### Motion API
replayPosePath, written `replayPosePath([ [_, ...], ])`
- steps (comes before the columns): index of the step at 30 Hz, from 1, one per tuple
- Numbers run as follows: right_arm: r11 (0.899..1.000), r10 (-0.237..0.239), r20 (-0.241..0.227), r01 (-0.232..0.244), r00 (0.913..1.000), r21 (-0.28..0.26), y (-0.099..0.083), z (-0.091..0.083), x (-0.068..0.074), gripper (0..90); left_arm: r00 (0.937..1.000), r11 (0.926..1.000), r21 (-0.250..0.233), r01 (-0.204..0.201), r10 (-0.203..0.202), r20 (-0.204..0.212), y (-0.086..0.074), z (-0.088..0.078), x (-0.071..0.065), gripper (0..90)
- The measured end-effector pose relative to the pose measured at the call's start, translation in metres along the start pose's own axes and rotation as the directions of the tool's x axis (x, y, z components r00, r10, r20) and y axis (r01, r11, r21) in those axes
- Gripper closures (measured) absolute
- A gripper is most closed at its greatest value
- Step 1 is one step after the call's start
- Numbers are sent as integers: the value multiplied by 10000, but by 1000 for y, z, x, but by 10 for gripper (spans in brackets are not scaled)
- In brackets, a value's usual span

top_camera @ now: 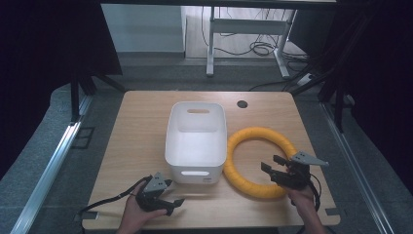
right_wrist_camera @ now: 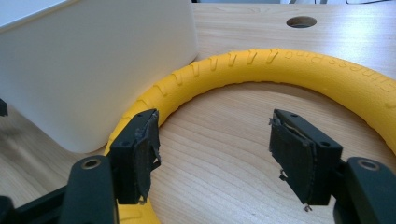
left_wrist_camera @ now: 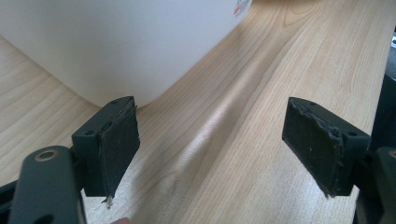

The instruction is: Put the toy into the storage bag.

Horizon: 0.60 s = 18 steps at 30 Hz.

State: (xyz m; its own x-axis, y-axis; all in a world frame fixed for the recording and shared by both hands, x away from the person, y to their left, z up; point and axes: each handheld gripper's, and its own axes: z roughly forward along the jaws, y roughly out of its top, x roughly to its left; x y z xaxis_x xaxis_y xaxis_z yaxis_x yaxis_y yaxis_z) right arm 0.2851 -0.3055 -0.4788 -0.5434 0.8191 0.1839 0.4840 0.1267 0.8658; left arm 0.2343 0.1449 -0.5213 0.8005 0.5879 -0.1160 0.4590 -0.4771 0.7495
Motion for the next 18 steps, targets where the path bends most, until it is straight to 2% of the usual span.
replayPosePath([
  [10,9997,-86,203,81,9998,213,-7,0,-1,285,10000,9999,126,-69,70,-48,-1,2,-1,190],
  [12,9992,181,234,-189,9996,361,-8,1,-1,259,9999,9999,131,-76,77,-66,-1,2,-1,189],
  [18,9995,122,367,-133,9993,300,-9,1,-1,253,9999,9998,190,-95,96,-94,-1,2,0,189],
])
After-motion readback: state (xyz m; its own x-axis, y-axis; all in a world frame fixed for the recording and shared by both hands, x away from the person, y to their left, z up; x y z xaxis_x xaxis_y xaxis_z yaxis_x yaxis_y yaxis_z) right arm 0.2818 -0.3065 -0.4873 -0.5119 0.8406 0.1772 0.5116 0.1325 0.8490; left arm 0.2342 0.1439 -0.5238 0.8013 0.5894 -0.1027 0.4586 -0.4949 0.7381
